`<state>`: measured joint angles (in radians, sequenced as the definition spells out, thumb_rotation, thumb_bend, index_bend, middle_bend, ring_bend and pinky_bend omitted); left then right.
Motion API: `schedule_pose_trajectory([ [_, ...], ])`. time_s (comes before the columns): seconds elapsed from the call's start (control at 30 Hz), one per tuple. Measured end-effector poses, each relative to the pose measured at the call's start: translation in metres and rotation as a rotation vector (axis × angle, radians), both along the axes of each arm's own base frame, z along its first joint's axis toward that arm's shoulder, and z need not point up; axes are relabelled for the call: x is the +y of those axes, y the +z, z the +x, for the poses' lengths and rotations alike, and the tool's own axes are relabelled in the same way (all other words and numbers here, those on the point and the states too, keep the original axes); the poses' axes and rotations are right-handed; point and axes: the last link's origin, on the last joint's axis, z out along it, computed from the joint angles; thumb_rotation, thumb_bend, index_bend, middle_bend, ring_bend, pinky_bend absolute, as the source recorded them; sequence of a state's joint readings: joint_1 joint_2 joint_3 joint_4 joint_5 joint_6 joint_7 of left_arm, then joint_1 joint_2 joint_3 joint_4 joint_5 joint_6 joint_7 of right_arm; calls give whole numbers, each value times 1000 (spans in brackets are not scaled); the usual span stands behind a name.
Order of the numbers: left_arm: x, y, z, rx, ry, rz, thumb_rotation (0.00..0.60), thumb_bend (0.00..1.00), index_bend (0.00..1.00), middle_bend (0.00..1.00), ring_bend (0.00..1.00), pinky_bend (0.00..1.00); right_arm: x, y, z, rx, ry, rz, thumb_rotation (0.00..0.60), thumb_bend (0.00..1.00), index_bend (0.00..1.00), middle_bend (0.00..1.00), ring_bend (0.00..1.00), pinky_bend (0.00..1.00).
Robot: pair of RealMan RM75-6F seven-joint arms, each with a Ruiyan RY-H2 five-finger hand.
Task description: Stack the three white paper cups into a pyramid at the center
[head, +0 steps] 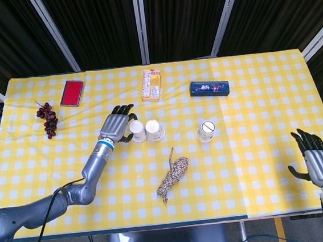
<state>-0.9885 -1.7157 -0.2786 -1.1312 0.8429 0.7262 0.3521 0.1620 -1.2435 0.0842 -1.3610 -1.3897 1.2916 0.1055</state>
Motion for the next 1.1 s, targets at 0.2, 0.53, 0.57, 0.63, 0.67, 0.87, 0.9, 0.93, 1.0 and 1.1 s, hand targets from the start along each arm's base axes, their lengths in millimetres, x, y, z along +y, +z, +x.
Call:
schedule_pose_trajectory([
  [0.2,-6,0,0,3,-9,-14,600,297,172,0,0,0,-1,0,-1,2,-5,3,600,169,17,0,0,0],
  [0.53,-19,23,-15,-22,-6,19,600,262,0,0,0,0,0,-1,0,21,-1,2,600,169,17,0,0,0],
  [0.57,-21,27,-18,-29,-8,31,600,263,0,0,0,0,1,-2,0,23,0,1,600,169,17,0,0,0],
  [0.63,-28,39,-26,-42,-10,64,600,263,0,0,0,0,1,-2,1,26,1,-3,600,169,17,0,0,0],
  [0.67,-31,45,-29,-45,-11,79,600,263,0,0,0,0,1,-2,1,27,3,-5,600,168,17,0,0,0],
  [0.87,-59,87,-66,-21,-10,212,600,263,0,0,0,0,-1,-1,7,35,10,-30,600,121,17,0,0,0],
  [0.9,-67,95,-75,-8,-4,237,600,262,0,0,0,0,-1,-1,8,36,11,-32,600,113,17,0,0,0],
  [0.93,-73,102,-82,2,1,254,600,262,0,0,0,0,-2,-2,10,37,13,-35,600,111,19,0,0,0],
  [1.0,-88,114,-96,23,13,290,600,263,0,0,0,0,-4,-2,14,41,19,-37,600,111,23,0,0,0],
  [1.1,-109,129,-110,46,13,329,600,263,0,0,0,0,-10,-4,22,59,35,-40,600,113,36,0,0,0],
])
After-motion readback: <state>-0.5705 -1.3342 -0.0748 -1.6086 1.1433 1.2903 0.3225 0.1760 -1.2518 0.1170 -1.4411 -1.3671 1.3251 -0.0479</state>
